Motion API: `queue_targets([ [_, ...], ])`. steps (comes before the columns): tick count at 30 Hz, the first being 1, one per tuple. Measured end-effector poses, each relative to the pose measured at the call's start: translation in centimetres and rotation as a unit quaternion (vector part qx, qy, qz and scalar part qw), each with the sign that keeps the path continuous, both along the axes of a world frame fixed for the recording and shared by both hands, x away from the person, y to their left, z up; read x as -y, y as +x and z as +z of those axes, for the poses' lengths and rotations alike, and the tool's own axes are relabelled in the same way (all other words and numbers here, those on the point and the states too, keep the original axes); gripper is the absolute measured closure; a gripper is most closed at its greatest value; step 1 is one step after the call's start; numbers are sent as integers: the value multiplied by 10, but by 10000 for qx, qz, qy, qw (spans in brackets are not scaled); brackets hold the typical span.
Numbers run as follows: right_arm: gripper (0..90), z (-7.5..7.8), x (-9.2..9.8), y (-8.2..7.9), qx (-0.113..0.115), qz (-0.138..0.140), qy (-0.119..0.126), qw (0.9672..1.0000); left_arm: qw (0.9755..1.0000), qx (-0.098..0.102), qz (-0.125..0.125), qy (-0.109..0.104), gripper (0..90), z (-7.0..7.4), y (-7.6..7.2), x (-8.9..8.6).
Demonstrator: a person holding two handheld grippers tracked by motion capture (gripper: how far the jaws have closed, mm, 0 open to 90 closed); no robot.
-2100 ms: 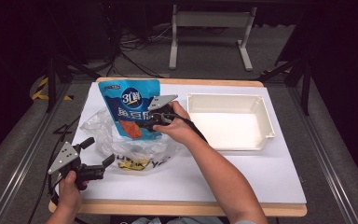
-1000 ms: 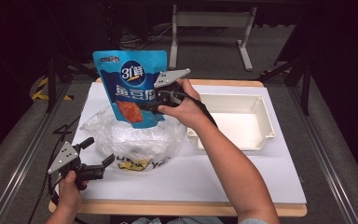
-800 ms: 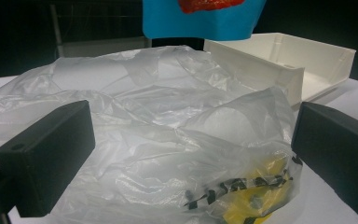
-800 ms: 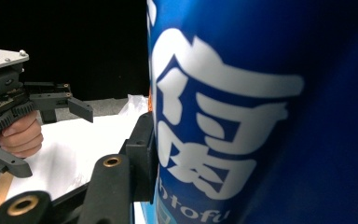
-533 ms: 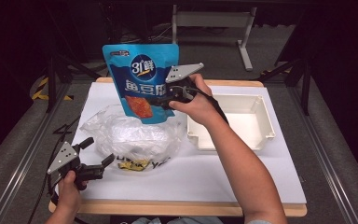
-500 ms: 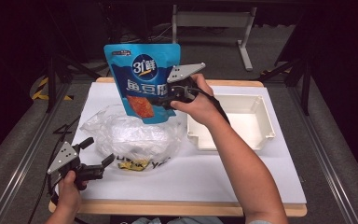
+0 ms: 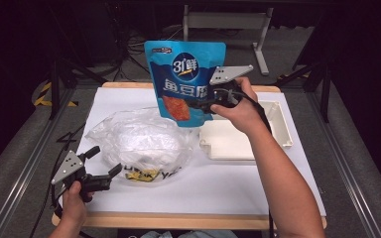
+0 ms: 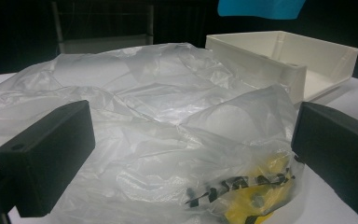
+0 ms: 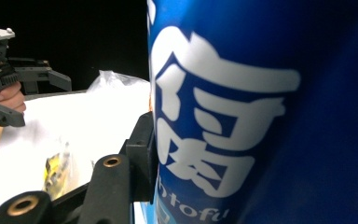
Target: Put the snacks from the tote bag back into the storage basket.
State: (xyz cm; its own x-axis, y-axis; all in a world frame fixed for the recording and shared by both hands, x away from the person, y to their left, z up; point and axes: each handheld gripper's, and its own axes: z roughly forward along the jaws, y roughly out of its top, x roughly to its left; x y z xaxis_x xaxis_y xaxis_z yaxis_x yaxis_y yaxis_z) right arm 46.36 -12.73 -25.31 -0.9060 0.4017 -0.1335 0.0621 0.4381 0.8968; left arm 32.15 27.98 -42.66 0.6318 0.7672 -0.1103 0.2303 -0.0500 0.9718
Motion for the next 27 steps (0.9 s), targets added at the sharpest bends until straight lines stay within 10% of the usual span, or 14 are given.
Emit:
queue_targets([
  [27,548,9,95,-5,191,-773,-63,9968,9999,-92,27,88,2,-2,2,0],
])
